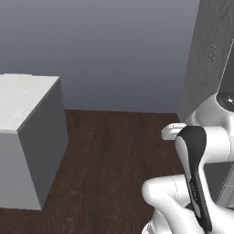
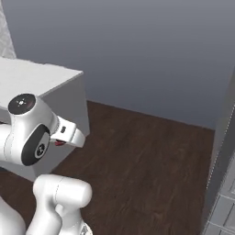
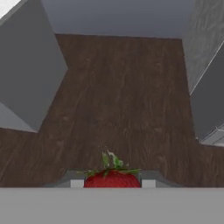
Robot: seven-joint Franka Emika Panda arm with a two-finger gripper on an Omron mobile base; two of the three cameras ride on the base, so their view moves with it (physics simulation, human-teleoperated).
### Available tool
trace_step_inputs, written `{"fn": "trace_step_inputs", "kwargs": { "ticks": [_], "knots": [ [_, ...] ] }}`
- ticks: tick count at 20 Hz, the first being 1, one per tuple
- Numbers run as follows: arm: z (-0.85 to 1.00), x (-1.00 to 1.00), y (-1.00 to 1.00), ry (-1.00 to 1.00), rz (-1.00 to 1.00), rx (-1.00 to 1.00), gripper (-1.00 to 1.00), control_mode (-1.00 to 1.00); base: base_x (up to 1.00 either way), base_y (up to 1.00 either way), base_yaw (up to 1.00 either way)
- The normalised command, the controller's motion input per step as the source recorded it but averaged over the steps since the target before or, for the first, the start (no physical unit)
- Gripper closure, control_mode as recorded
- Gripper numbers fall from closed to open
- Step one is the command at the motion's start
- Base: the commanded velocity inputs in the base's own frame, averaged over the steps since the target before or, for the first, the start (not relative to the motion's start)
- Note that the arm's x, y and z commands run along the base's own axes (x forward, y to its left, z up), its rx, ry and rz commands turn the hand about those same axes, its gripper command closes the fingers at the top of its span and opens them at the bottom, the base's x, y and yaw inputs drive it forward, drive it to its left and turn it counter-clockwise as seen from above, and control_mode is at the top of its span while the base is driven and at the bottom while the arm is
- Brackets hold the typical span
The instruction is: Take the strawberry from the fridge and place it on top of the pancake, located on the dining counter.
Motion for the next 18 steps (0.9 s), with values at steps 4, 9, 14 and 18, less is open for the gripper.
{"fn": "trace_step_inputs", "kwargs": {
  "ticks": [4,9,14,18],
  "knots": [
    [0.0,0.0,0.0,0.0,0.0,0.0,1.0,1.0,1.0,0.89,-0.34],
    [0.0,0.0,0.0,0.0,0.0,0.0,1.0,1.0,1.0,0.64,-0.34],
    [0.0,0.0,0.0,0.0,0.0,0.0,1.0,1.0,1.0,0.46,-0.28],
    [0.0,0.0,0.0,0.0,0.0,0.0,1.0,1.0,1.0,0.33,-0.21]
  ]
}}
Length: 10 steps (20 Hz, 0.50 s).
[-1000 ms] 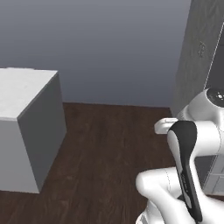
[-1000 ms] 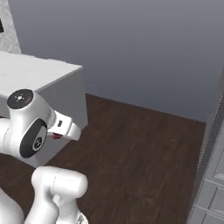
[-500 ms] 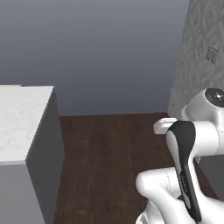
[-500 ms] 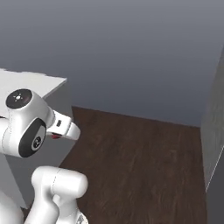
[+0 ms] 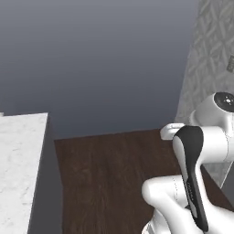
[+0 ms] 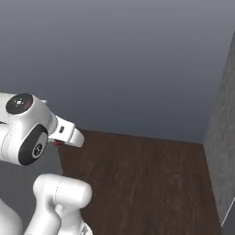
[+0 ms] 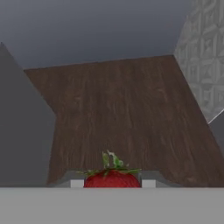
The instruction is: Take the strawberry from the fridge and place it on top of the pancake, located on the dining counter.
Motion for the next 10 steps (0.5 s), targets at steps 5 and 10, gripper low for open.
{"fn": "trace_step_inputs", "kwargs": {
  "ticks": [5,10],
  "knots": [
    [0.0,0.0,0.0,0.0,0.0,0.0,1.0,1.0,1.0,0.29,-0.05],
    [0.0,0.0,0.0,0.0,0.0,0.0,1.0,1.0,1.0,0.0,0.22]
  ]
}}
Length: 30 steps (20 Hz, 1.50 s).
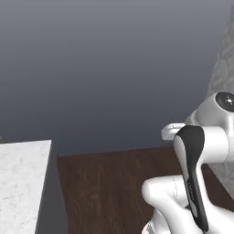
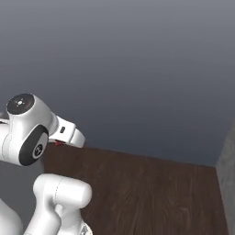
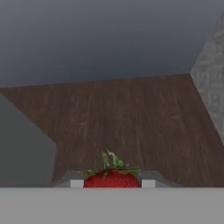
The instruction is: Take the strawberry from the fridge and place it on top of the pancake, located on the dining counter.
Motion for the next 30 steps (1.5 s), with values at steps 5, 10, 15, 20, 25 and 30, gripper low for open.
{"fn": "trace_step_inputs", "kwargs": {
  "ticks": [5,10,15,20,25,30],
  "knots": [
    [0.0,0.0,0.0,0.0,0.0,0.0,1.0,1.0,1.0,-0.24,0.4],
    [0.0,0.0,0.0,0.0,0.0,0.0,1.0,1.0,1.0,-0.64,0.55],
    [0.0,0.0,0.0,0.0,0.0,0.0,1.0,1.0,1.0,-0.82,0.55],
    [0.0,0.0,0.0,0.0,0.0,0.0,1.0,1.0,1.0,-0.71,0.59],
    [0.0,0.0,0.0,0.0,0.0,0.0,1.0,1.0,1.0,-0.57,0.64],
    [0.0,0.0,0.0,0.0,0.0,0.0,1.0,1.0,1.0,-0.63,0.63]
  ]
}}
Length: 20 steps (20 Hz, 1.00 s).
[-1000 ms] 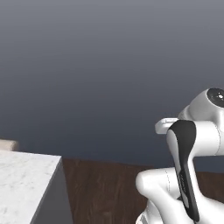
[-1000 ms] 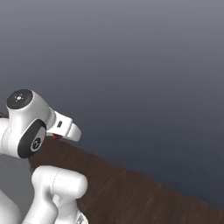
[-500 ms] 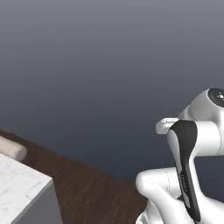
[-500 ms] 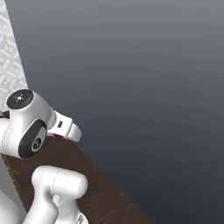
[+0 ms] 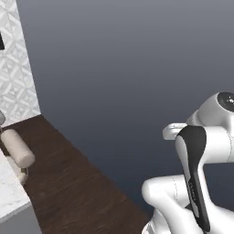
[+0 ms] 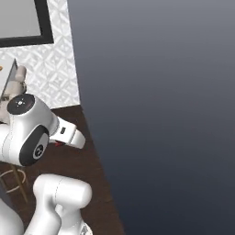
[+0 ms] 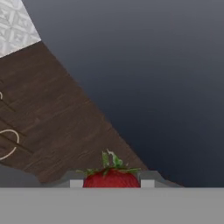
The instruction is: Take the strawberry from the fridge and place it on top of the pancake, located on the dining counter.
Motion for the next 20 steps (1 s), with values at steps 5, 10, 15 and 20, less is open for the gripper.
{"fn": "trace_step_inputs", "kwargs": {
  "ticks": [5,10,15,20],
  "knots": [
    [0.0,0.0,0.0,0.0,0.0,0.0,1.0,1.0,1.0,-0.57,0.62],
    [0.0,0.0,0.0,0.0,0.0,0.0,1.0,1.0,1.0,-0.36,0.54],
    [0.0,0.0,0.0,0.0,0.0,0.0,1.0,1.0,1.0,-0.3,0.52],
    [0.0,0.0,0.0,0.0,0.0,0.0,1.0,1.0,1.0,-0.6,0.45]
  ]
}}
